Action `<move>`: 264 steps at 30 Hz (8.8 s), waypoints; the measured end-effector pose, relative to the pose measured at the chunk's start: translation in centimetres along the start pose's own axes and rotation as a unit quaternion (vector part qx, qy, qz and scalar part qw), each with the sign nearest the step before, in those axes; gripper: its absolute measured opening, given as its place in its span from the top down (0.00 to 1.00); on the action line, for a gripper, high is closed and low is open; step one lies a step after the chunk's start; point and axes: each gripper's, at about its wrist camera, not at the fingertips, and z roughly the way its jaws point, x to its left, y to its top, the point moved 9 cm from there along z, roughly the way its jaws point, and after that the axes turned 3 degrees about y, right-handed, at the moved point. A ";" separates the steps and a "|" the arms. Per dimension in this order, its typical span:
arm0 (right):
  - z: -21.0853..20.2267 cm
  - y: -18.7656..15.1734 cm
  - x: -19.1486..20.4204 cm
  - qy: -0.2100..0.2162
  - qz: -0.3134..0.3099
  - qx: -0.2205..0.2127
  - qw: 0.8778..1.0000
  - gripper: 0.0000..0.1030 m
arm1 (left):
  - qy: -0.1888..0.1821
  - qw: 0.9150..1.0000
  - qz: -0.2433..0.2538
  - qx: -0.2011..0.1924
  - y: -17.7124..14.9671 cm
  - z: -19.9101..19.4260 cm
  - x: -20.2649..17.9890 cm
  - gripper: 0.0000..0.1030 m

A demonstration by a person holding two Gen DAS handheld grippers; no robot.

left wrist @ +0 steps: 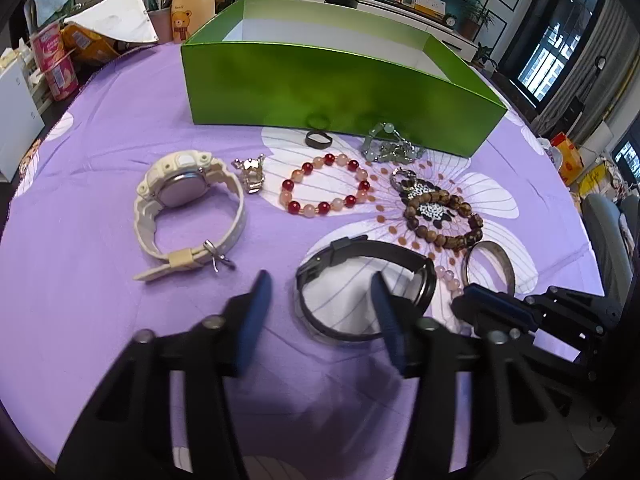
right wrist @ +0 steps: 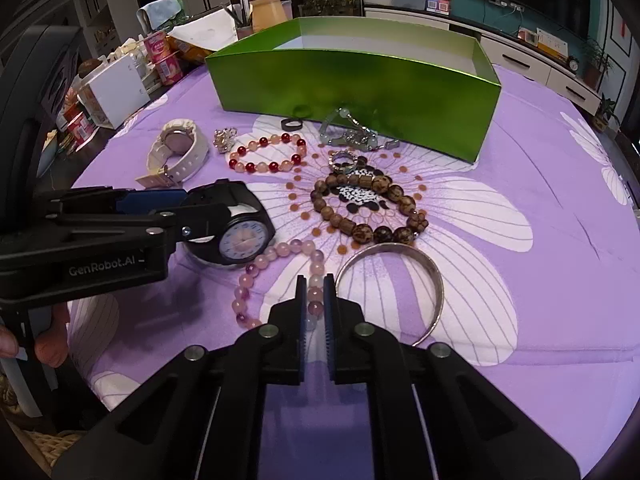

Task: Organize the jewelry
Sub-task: 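Grasp the black-strap watch with the left tool while the right tool grasps the pink bead bracelet, then carry both items into the green box and open both tools, then move both tools back toward the jewelry on the tablecloth, then grasp the cream watch with the left tool while the right tool grasps the silver bangle, then carry the cream watch and silver bangle into the green box and release both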

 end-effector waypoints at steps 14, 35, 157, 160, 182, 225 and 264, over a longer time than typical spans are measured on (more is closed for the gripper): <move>-3.8 1.4 0.3 0.014 -0.006 -0.043 0.999 0.93 | -0.019 1.000 -0.014 -0.005 -0.8 -2.3 0.5 0.93; -10.8 9.7 -2.4 -0.044 -0.037 -0.162 0.985 0.93 | 0.007 0.996 -0.014 -0.093 5.8 -8.3 1.9 0.92; -2.7 3.2 -3.7 -0.060 -0.015 -0.046 0.997 0.97 | 0.041 0.995 -0.087 -0.034 2.9 -3.0 8.7 0.90; -3.7 3.7 -3.6 -0.062 -0.018 -0.059 0.996 0.97 | 0.037 0.995 -0.081 -0.047 3.3 -4.1 8.1 0.90; -7.9 10.8 -5.4 -0.087 -0.038 -0.146 0.985 0.97 | 0.034 0.993 -0.036 -0.106 10.1 -7.3 3.8 0.90; 5.4 22.3 -12.6 -0.081 0.045 -0.044 0.995 0.97 | 0.045 0.999 0.004 -0.024 22.1 7.0 -0.1 0.89; 5.4 21.9 -10.7 -0.071 0.045 -0.037 0.996 0.80 | 0.070 0.997 0.019 -0.037 22.3 6.1 0.1 0.59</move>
